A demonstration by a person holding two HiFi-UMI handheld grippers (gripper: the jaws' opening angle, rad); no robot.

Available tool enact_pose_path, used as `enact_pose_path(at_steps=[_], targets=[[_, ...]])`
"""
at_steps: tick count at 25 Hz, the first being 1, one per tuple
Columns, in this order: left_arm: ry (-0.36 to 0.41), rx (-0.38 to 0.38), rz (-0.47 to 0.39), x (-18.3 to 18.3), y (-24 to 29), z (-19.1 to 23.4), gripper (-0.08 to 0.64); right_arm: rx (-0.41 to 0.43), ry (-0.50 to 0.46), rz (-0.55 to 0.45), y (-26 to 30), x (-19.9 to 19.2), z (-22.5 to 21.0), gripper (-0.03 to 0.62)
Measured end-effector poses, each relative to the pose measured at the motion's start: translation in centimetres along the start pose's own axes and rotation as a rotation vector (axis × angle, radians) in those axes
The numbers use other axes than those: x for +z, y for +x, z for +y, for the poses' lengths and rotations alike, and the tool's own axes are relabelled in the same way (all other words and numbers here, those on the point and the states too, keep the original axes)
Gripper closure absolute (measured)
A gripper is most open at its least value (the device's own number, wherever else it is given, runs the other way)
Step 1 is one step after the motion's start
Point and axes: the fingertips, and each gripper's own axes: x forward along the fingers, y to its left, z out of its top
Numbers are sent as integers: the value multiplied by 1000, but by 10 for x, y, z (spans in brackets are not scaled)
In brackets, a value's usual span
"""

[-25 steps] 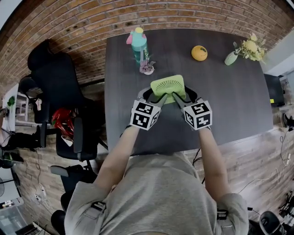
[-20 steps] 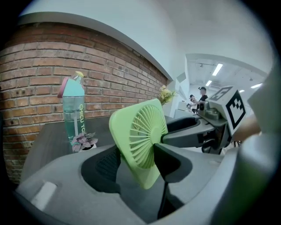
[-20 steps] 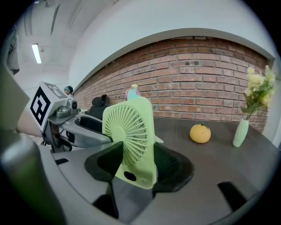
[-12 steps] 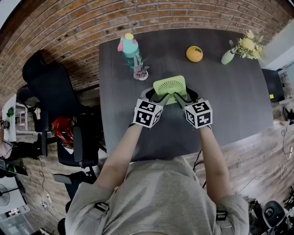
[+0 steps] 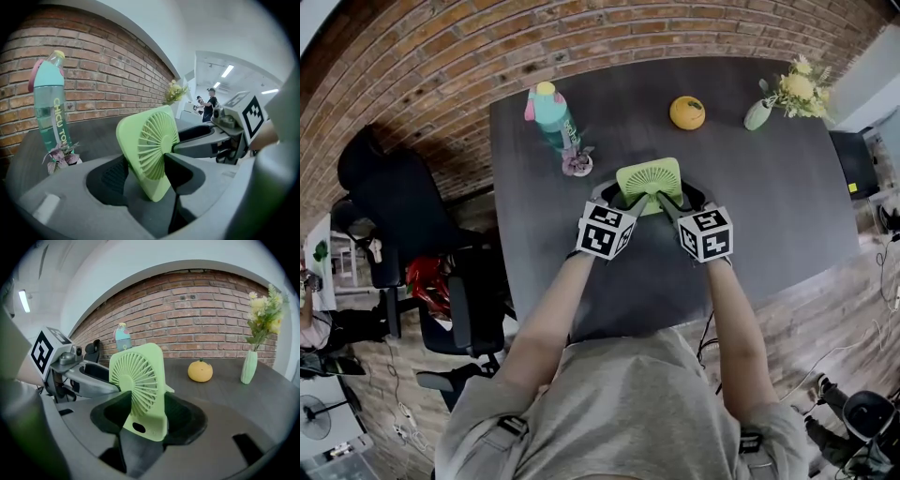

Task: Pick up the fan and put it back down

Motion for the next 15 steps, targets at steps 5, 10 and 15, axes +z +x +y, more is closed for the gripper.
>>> enact_pose_path(at_steps=[5,10,15], targets=[[14,-14,21,0,14,1,322,-15,30,5,5,-5,-11,370],[19,-24,26,2,25,4,322,-18,65,2,12,-8,-21,370],[9,-28,15,7,32,7,322,-21,92,-2,17,-7,-27,370]])
